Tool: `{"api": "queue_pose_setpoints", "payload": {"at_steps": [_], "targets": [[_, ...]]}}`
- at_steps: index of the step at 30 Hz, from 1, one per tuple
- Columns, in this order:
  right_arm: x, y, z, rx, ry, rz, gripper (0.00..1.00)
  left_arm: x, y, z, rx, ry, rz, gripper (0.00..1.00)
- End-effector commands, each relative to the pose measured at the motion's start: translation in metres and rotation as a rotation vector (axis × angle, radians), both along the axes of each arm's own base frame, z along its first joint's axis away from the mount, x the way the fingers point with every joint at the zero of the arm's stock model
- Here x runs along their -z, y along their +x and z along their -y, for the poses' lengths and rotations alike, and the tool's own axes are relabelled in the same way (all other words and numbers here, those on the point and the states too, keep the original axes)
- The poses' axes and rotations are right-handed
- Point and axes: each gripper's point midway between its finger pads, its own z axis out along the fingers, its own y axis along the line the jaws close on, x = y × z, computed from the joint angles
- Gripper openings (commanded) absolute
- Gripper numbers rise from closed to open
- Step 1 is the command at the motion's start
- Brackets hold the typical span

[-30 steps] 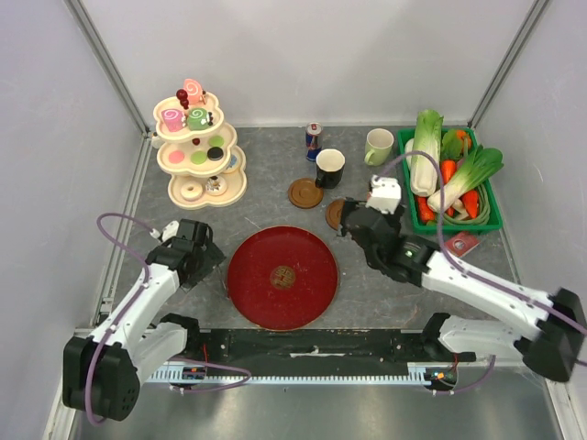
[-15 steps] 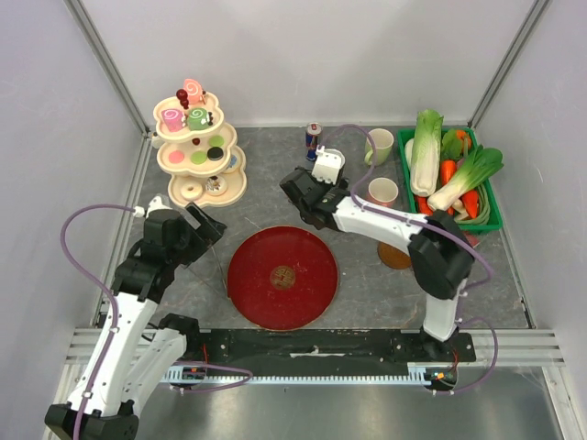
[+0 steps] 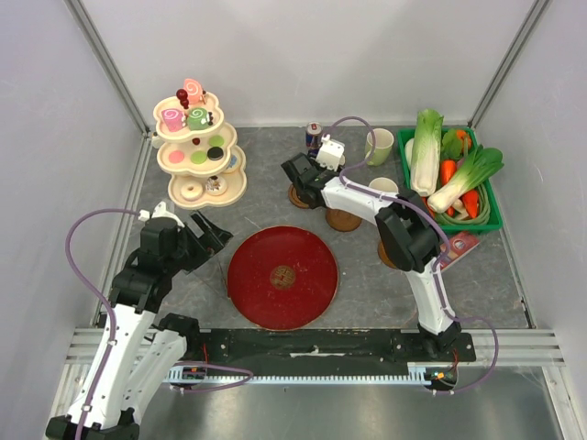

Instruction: Serve the afternoon tea

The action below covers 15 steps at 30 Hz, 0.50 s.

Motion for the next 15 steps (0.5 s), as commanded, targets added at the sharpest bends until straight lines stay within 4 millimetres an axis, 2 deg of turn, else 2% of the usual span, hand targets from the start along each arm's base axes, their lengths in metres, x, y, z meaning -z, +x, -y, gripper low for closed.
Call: {"api": "queue_pose_setpoints", "payload": {"at_steps": [1, 5, 8, 12, 15], "targets": [[-0.013, 0.016, 0.009, 0.051, -0.002, 0.045, 0.55, -0.003, -0.004, -0.005, 0.019, 0.039, 0.023, 0.97], [-0.016, 0.015, 0.012, 0.030, -0.043, 0.035, 0.28, -0.003, -0.004, -0.005, 0.021, 0.039, 0.022, 0.97], [-0.027, 0.014, 0.016, 0.005, -0.097, 0.041, 0.13, -0.001, -0.005, -0.004, 0.025, 0.037, 0.020, 0.98], [-0.059, 0.012, 0.015, -0.050, -0.129, 0.107, 0.01, 0.004, -0.006, -0.004, 0.022, 0.032, 0.011, 0.98], [-0.084, 0.007, 0.004, -0.111, -0.132, 0.166, 0.00, 0.004, -0.007, -0.002, 0.028, 0.024, 0.017, 0.98]]}}
